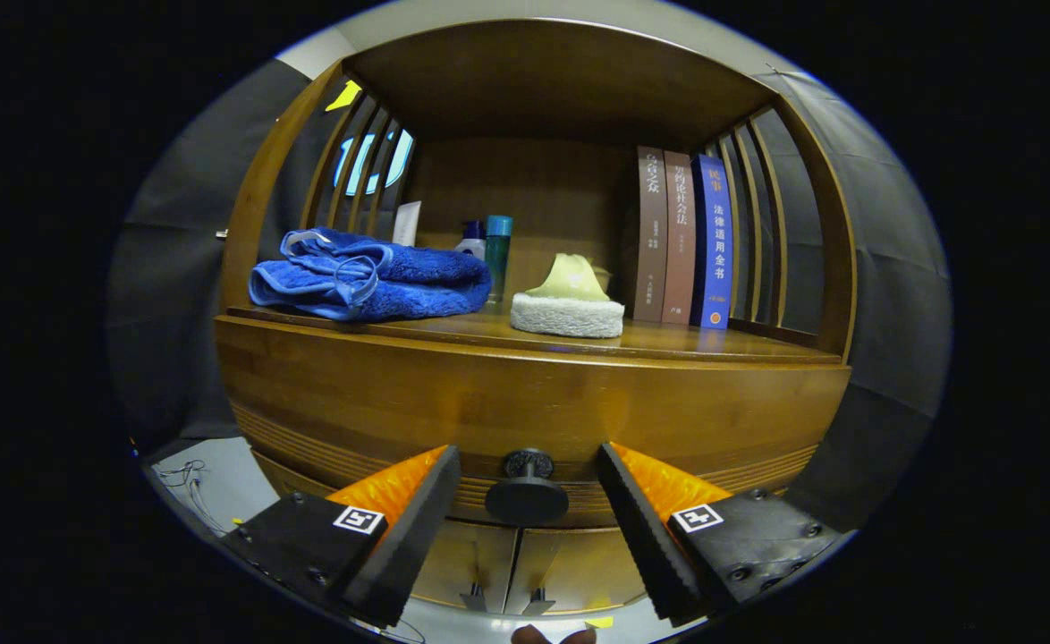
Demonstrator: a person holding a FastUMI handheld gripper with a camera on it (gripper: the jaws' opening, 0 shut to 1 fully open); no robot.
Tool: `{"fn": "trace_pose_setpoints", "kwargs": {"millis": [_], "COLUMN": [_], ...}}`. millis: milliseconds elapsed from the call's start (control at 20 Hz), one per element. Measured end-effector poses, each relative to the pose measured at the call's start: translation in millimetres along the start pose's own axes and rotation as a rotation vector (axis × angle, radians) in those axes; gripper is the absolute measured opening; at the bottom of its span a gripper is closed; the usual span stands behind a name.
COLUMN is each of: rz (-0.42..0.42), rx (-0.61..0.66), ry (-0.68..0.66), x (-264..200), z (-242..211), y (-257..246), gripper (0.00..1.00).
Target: Pull open the drawer, take out the items inside it, and place them on the countertop above the cabinet.
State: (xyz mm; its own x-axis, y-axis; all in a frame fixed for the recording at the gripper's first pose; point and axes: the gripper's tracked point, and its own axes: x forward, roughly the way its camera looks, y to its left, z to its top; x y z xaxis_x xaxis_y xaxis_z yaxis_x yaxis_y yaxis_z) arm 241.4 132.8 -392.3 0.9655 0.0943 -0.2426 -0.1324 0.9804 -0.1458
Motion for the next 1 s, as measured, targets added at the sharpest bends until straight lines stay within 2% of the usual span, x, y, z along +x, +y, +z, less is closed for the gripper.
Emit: {"fn": "trace_pose_setpoints", "kwargs": {"millis": [250,450,850,1000], "rz": [0.011,0.029,0.051,0.036], "rx": [0.009,0.027,0.099,0.091], "ry": [-0.083,-0.089,-0.111,-0.14], "x": [-51.6,-96.3,-186.8,-213.7], "z": [61.0,103.0,166.3,190.2], "y": [-6.8,-6.8,-17.7,-28.8], "gripper": [0.99,0.99,0.99,0.99]}}
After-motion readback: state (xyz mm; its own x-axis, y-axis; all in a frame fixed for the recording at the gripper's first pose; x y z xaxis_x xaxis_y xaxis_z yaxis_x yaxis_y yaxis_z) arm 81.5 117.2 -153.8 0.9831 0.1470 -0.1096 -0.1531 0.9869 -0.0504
